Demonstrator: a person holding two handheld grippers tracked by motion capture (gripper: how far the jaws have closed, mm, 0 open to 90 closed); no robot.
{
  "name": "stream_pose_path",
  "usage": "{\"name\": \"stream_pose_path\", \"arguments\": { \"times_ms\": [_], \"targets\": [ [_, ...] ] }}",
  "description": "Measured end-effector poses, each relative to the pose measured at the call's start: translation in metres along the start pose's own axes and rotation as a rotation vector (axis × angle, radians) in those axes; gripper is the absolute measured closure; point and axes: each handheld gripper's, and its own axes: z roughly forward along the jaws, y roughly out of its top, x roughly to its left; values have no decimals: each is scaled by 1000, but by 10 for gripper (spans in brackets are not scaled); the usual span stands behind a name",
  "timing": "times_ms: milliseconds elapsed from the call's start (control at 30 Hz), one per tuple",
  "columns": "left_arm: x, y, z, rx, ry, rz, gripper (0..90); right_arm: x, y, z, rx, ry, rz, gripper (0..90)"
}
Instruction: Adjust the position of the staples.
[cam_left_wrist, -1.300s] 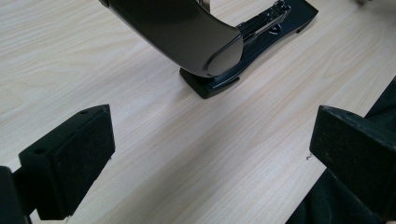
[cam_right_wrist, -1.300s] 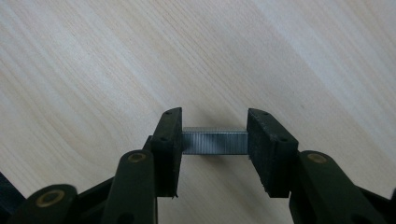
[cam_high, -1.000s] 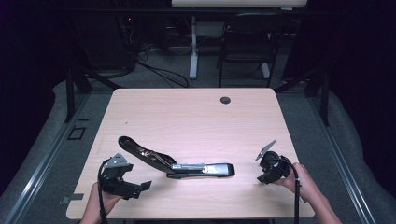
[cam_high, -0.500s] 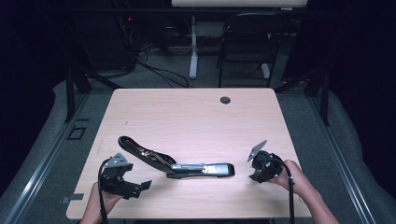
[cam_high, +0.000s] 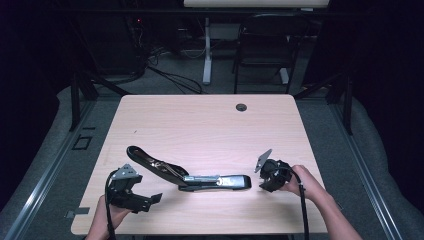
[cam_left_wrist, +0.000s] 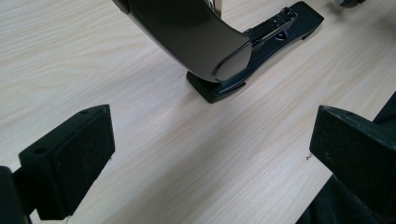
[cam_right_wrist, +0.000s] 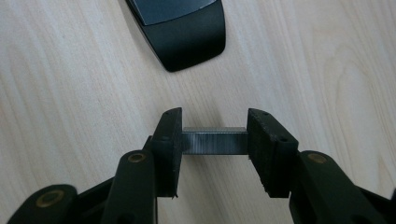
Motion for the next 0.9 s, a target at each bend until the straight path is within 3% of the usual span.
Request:
{"name": "stream_pose_path", "arguments": {
  "times_ms": [167,267,400,600,633,733,900],
  "targets": [
    [0,0,1,3,-3,-2,2,0,5,5,12,12,-42,571],
    [0,0,1,5,-7,-2,2,-1,6,10,14,26,-33,567],
    [0,0,0,0,-7,-6,2,-2,3,14,47,30,5,481],
    [0,-1,-1,-1,-8,-6,2,-2,6,6,-10,35,87,355],
    [1,-1,-1,1,-7,-7,2,-1,7,5,-32,26,118,352],
    [0,-1,-1,10,-6,-10,2,0,10,2,-18,-38,168,364],
    [0,-1,0,13,-5,-11,2,1,11,4,-2,-67,235,373]
  ]
}}
